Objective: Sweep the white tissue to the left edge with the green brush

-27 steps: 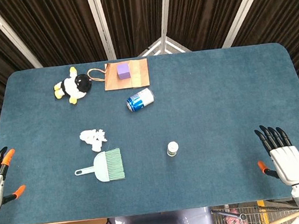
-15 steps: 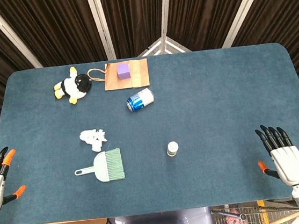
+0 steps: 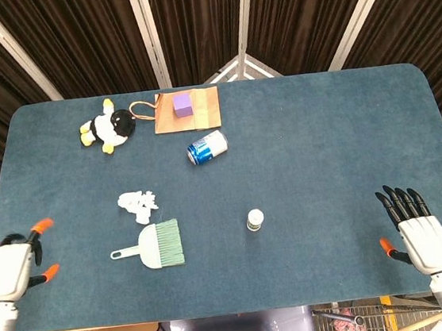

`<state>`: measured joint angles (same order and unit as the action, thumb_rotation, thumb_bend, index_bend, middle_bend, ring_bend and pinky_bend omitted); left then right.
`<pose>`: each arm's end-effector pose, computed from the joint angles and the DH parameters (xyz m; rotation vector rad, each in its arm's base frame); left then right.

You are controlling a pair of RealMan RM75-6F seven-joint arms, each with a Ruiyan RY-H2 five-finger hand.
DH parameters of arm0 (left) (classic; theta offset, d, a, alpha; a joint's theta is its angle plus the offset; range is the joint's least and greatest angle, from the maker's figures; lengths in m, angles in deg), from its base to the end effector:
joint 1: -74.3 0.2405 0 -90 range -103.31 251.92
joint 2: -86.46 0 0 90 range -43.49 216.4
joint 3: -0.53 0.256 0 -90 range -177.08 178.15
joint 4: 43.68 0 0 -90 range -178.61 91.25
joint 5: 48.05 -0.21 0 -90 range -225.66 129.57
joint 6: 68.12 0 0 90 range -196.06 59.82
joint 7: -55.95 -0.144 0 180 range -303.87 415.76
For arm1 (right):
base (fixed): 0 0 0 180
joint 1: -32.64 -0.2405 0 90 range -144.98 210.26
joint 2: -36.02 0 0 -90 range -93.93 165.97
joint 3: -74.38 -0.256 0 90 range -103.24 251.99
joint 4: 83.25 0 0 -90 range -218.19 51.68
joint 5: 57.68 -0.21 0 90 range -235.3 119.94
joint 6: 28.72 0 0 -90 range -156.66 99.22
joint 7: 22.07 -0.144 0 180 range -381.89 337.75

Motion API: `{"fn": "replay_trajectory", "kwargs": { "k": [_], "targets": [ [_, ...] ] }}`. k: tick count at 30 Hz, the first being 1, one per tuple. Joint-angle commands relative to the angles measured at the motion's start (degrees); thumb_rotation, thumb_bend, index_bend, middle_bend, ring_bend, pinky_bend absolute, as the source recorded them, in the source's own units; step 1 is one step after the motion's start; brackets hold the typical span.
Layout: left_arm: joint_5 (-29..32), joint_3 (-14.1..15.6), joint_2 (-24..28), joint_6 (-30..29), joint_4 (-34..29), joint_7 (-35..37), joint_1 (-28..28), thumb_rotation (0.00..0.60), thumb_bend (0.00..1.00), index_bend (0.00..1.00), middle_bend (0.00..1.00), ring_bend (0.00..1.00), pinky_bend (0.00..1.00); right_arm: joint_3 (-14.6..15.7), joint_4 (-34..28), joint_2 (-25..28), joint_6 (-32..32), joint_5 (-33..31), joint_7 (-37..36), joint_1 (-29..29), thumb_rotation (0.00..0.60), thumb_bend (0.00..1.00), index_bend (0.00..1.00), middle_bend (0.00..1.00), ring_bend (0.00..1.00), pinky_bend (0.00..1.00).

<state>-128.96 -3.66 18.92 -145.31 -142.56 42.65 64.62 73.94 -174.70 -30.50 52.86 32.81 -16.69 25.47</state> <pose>-0.2802 0.2060 0.1183 -1.4855 -0.9329 -0.8219 -0.2994 -0.1830 0.1288 1.5597 -0.8603 0.8610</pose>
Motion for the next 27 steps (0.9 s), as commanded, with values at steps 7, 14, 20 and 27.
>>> {"fn": "replay_trajectory", "kwargs": {
  "k": [7, 14, 20, 27],
  "targets": [
    [18.1, -2.63, -7.58, 11.02, -6.38, -16.85, -7.95, 0.6, 0.3, 0.45, 1.0, 1.0, 1.0, -0.15, -0.24, 0.13, 0.0, -0.33, -0.26, 0.02, 0.6, 0.32, 0.0, 0.0, 0.0, 0.01],
    [25.95, -2.94, -14.61, 10.89, -5.66, -25.02, -11.48, 0.6, 0.34, 0.45, 1.0, 1.0, 1.0, -0.17, -0.34, 0.17, 0.08, -0.34, -0.44, 0.05, 0.6, 0.32, 0.0, 0.0, 0.0, 0.01],
    [30.4, -2.95, -19.71, 9.4, -4.08, -29.39, -13.7, 0.6, 0.35, 0.44, 1.0, 1.0, 1.0, -0.24, -0.4, 0.28, 0.11, -0.47, -0.93, 0.08, 0.6, 0.32, 0.0, 0.0, 0.0, 0.01],
    [32.79, -3.02, -22.74, 7.79, -2.27, -31.22, -15.03, 0.6, 0.38, 0.44, 1.0, 1.0, 1.0, -0.34, -0.51, 0.45, 0.17, -0.62, -1.34, 0.1, 0.6, 0.32, 0.0, 0.0, 0.0, 0.01]
  ]
}}
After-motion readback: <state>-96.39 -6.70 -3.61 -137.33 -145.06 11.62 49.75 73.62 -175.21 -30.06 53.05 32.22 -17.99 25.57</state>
